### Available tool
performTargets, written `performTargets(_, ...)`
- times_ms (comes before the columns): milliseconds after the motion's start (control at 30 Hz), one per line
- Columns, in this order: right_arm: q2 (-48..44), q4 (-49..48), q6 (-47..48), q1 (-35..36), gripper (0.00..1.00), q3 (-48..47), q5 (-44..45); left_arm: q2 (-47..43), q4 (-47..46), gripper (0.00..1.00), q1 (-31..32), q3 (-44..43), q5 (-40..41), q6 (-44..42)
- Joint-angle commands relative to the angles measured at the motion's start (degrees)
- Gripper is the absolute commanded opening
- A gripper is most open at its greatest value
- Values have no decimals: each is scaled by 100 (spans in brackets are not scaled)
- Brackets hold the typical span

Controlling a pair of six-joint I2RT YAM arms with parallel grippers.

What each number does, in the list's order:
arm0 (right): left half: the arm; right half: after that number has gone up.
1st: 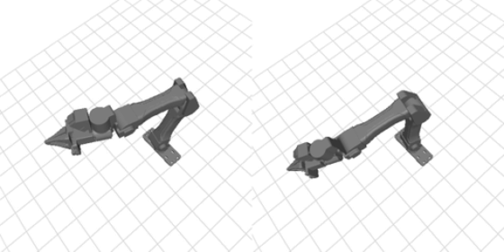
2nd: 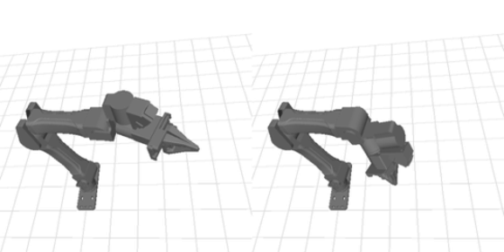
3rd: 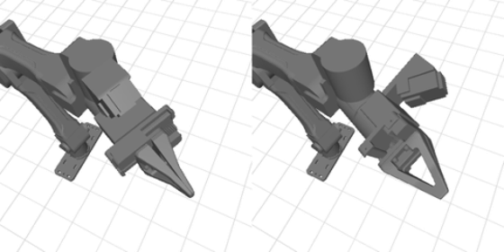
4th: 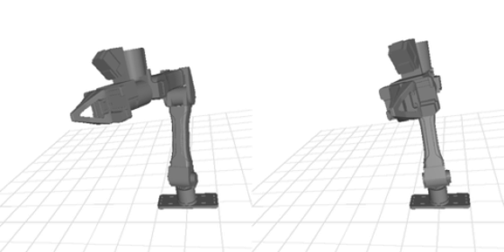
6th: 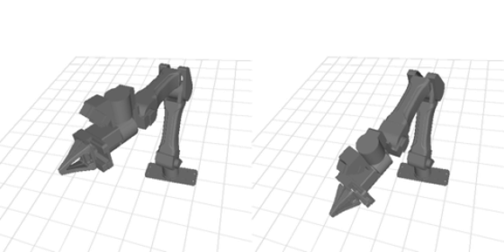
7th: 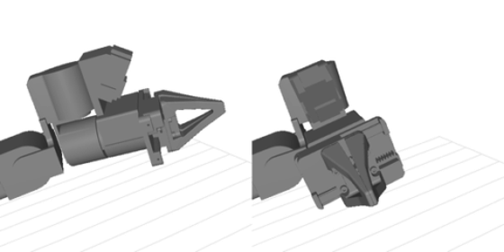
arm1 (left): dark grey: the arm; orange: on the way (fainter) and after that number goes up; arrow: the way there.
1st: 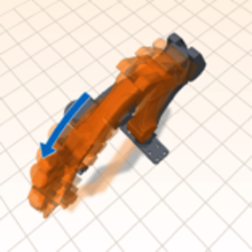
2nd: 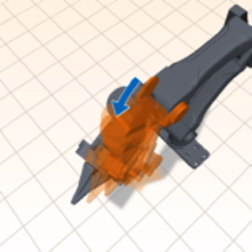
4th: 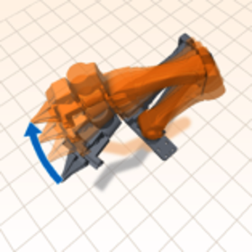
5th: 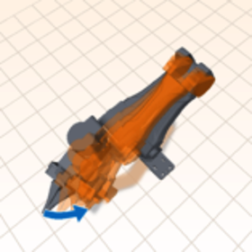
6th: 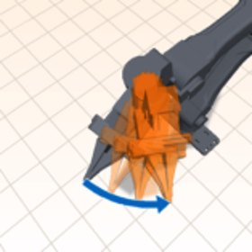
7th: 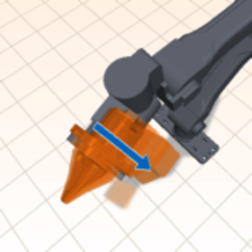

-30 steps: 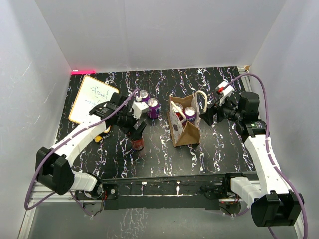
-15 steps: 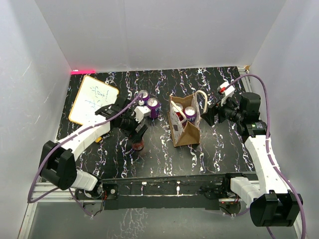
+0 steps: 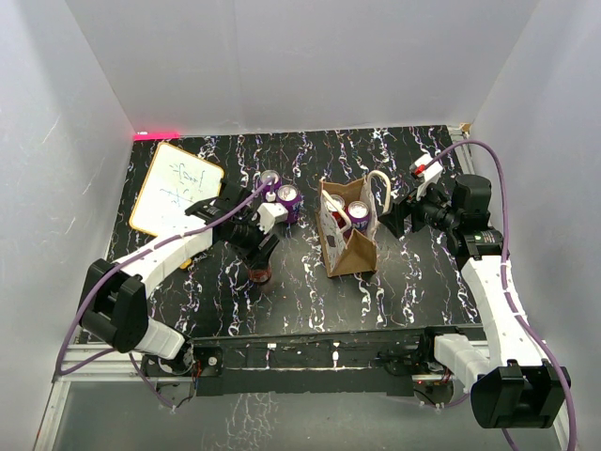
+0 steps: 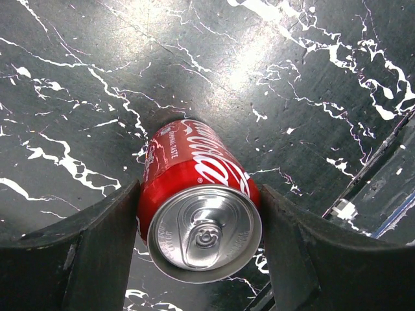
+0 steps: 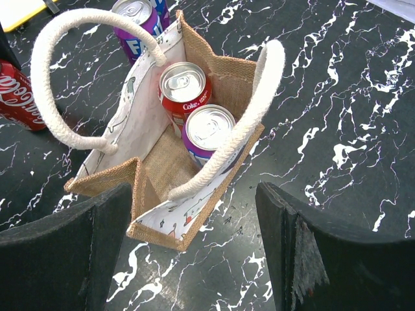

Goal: Place the beverage into the canvas bag

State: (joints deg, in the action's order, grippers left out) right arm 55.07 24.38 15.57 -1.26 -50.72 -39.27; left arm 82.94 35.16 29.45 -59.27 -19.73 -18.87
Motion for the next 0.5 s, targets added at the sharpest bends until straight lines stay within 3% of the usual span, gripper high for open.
performTargets(0, -127, -296, 25, -15, 80, 40, -107, -243, 160, 15, -2, -264, -189, -174)
performTargets(67, -109, -299, 24, -15, 80, 30, -129, -283, 288, 0, -6, -446, -200, -258)
performTargets(467, 114, -648, 414, -15, 80, 256, -265, -481, 394, 0, -2, -2810, -144, -722)
